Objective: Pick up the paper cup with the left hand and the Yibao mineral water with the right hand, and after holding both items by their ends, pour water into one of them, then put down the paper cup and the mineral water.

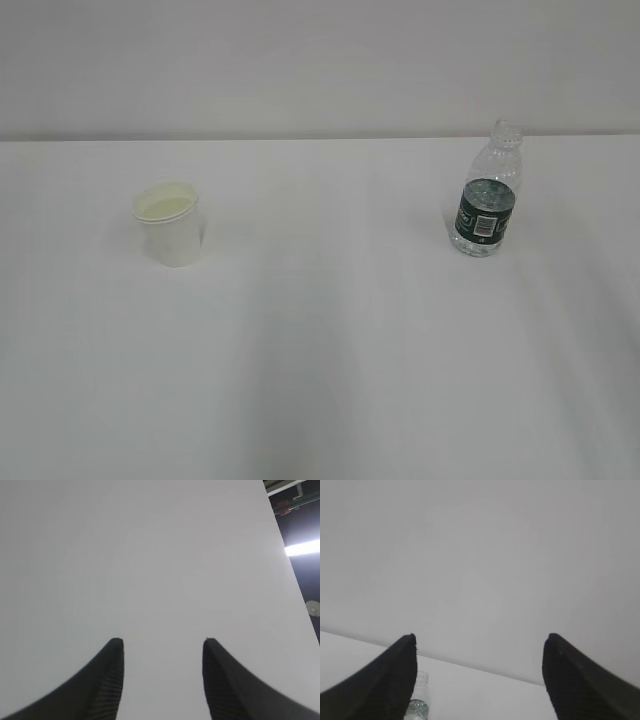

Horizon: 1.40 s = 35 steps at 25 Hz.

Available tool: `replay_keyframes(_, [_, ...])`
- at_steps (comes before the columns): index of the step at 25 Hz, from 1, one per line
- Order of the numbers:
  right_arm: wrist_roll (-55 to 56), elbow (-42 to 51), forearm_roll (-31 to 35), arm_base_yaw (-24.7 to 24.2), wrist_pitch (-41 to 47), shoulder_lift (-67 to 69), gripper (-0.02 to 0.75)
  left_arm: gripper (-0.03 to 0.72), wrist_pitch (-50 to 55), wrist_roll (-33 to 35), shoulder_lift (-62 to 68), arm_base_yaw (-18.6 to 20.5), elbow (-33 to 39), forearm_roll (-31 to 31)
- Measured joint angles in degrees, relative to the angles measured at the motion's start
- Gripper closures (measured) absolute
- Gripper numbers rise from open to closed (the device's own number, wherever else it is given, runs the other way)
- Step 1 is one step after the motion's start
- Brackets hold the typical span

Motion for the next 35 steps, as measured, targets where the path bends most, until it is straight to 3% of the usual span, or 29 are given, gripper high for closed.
replay_keyframes(10, [0.0,-3.0,-1.8,0.0,7.2,-2.4,0.147,0.323,12.1,0.0,-5.0,0.0,0.0,1.4])
replay_keyframes(15, [0.0,-5.9,-5.3,0.0,13.1,-3.8,0.147,0.323,17.5,0.0,-7.3,-0.2,0.0,6.1])
replay_keyframes(22, [0.1,-10.5,-8.5,0.0,19.2,-4.4,0.147,0.33,22.7,0.0,-9.7,-4.6,0.0,10.4])
replay_keyframes(29, [0.2,-10.6,-8.5,0.0,22.4,-7.1,0.147,0.333,30.1,0.1,-12.9,-10.3,0.0,5.6])
replay_keyframes(35, [0.2,-10.8,-8.9,0.0,25.9,-10.1,0.147,0.333,32.3,-2.8,-14.8,-11.2,0.0,3.2])
